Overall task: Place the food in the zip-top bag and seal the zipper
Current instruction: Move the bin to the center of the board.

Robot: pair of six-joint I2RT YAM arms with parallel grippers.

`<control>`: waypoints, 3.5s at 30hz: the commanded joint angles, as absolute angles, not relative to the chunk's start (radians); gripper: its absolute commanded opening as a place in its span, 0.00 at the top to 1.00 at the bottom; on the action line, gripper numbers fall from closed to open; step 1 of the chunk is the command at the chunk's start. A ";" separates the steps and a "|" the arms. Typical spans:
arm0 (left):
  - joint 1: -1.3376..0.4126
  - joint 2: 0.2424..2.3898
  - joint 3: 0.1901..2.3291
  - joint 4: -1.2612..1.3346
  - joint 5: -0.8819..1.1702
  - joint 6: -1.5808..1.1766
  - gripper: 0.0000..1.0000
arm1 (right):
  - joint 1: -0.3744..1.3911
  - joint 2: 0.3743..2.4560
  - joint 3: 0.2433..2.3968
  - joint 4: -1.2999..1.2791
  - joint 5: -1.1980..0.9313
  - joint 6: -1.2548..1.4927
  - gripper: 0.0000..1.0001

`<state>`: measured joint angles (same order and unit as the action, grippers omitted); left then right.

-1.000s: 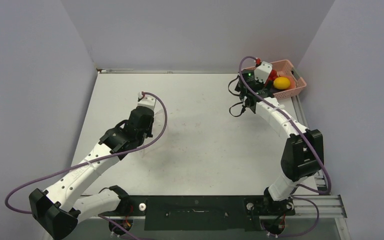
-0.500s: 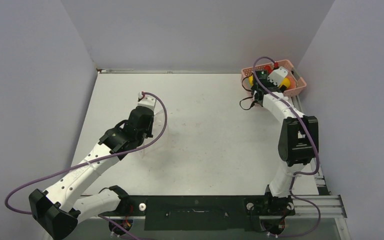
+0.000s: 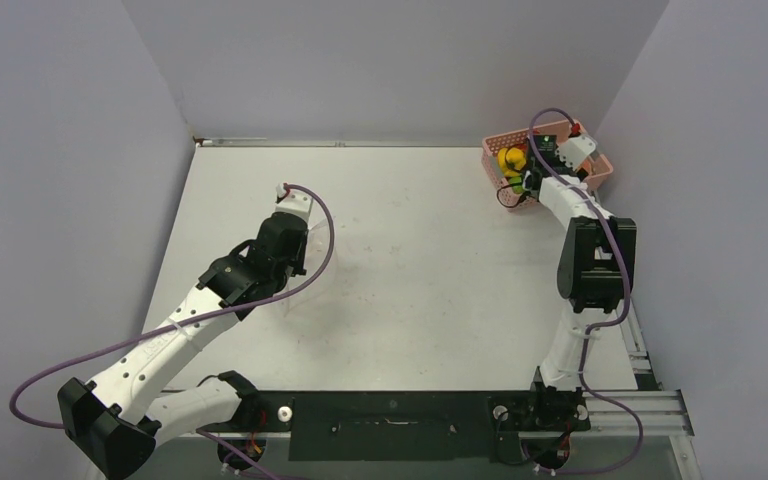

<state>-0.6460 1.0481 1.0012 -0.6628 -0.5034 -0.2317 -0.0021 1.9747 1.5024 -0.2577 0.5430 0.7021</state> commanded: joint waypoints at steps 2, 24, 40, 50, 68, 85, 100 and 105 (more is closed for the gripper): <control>-0.641 1.046 1.041 -0.645 -0.498 -0.237 1.00 | -0.028 2.001 1.563 -0.213 0.519 0.732 0.35; -0.641 1.054 1.041 -0.646 -0.502 -0.236 1.00 | -0.047 2.068 1.551 -0.191 0.463 0.750 0.71; -0.642 1.028 1.042 -0.651 -0.505 -0.238 1.00 | -0.022 1.918 1.405 -0.157 0.354 0.697 0.95; -0.643 1.024 1.046 -0.659 -0.509 -0.236 1.00 | 0.103 1.763 1.257 -0.164 0.291 0.572 0.95; -0.643 1.002 1.046 -0.658 -0.517 -0.241 1.00 | 0.302 1.518 1.045 -0.247 0.101 0.406 0.95; -0.644 1.009 1.044 -0.657 -0.511 -0.239 1.00 | 0.445 1.363 0.912 -0.367 0.134 0.347 0.95; -0.644 1.018 1.043 -0.655 -0.504 -0.237 1.00 | 0.466 1.380 0.904 -0.413 0.211 0.359 0.73; -0.644 1.022 1.044 -0.657 -0.502 -0.236 1.00 | 0.484 1.374 0.954 -0.455 0.274 0.371 0.53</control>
